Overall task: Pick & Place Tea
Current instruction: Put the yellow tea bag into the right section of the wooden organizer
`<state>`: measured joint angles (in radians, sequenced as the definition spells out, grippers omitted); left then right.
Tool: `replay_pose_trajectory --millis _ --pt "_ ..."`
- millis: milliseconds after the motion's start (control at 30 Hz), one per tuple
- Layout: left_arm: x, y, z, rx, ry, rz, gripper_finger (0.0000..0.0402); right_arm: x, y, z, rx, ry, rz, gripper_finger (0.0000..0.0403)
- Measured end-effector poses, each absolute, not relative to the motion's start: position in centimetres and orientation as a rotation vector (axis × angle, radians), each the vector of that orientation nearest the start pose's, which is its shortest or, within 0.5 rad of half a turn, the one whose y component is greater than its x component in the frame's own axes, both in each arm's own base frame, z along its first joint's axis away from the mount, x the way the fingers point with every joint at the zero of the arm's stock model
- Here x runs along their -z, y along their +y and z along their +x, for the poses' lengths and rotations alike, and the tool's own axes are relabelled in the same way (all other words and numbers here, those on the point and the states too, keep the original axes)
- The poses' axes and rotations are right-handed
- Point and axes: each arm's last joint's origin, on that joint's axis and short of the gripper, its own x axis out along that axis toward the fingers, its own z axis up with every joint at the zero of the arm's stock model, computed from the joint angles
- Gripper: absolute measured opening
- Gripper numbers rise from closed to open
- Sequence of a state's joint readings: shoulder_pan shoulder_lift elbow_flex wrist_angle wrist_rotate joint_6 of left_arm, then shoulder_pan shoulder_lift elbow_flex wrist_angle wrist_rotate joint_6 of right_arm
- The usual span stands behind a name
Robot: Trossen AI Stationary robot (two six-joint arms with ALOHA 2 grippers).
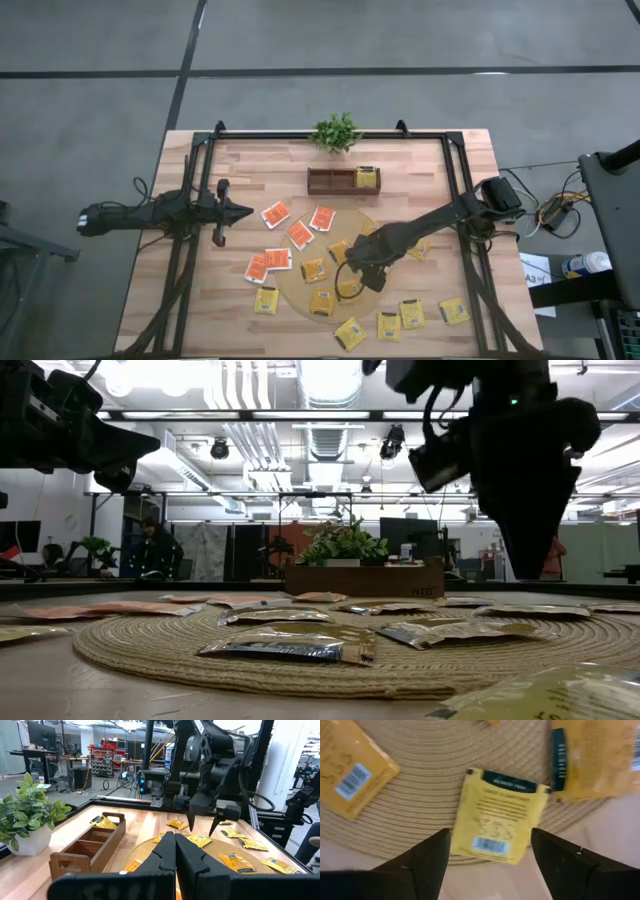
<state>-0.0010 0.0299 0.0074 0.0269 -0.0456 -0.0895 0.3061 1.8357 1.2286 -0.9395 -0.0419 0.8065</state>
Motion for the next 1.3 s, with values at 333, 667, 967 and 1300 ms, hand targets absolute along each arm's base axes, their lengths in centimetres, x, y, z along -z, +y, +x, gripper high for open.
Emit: replay_pose_trajectory --millis 333,667,967,1300 --pt "-16.6 0.1 9.9 -0.045 -0.006 -0.09 0.0 -15.6 9.0 31.0 0.339 1.515 0.45 0.0257" --pt "-16.6 0.1 9.9 -0.045 -0.006 -0.09 0.0 -14.2 8.6 30.4 0.314 1.518 0.441 0.0253" --pt "-16.6 0.1 9.9 -0.044 -0.006 -0.09 0.0 -14.1 8.3 30.4 0.284 1.52 0.451 0.0216" --pt "-16.6 0.1 9.9 -0.045 -0.006 -0.09 0.0 -14.0 8.2 30.4 0.267 1.521 0.471 0.0135"
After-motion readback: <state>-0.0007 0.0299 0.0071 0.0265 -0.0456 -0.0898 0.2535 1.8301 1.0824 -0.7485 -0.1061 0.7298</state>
